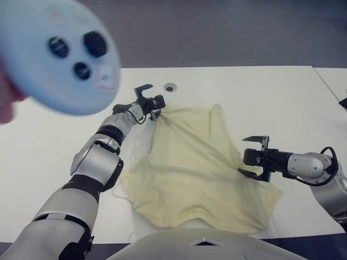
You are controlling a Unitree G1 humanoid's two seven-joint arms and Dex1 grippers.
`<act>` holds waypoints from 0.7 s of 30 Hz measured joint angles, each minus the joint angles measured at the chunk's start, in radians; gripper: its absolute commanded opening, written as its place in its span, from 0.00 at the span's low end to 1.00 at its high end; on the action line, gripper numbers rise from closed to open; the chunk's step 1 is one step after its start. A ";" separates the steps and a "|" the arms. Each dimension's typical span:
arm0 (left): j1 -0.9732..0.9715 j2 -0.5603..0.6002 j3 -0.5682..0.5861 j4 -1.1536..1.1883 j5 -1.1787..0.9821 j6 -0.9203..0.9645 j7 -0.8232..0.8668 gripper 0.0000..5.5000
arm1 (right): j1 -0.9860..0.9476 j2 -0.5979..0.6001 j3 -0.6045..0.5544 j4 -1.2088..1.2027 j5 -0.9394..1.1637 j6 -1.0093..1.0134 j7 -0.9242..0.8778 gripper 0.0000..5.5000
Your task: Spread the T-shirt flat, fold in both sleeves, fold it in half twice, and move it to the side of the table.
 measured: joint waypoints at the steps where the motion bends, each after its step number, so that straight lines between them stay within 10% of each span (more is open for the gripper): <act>1: 0.001 0.009 0.000 -0.007 -0.001 0.012 -0.019 0.98 | 0.005 0.005 -0.002 -0.004 0.001 0.012 -0.007 0.98; 13: 0.051 0.069 0.058 -0.074 -0.063 0.034 -0.088 0.98 | -0.068 0.146 -0.054 0.044 0.041 0.242 -0.081 0.98; 21: -0.048 0.055 0.247 -0.132 -0.225 -0.101 -0.008 0.98 | -0.457 0.308 -0.132 0.142 0.142 0.319 -0.161 0.98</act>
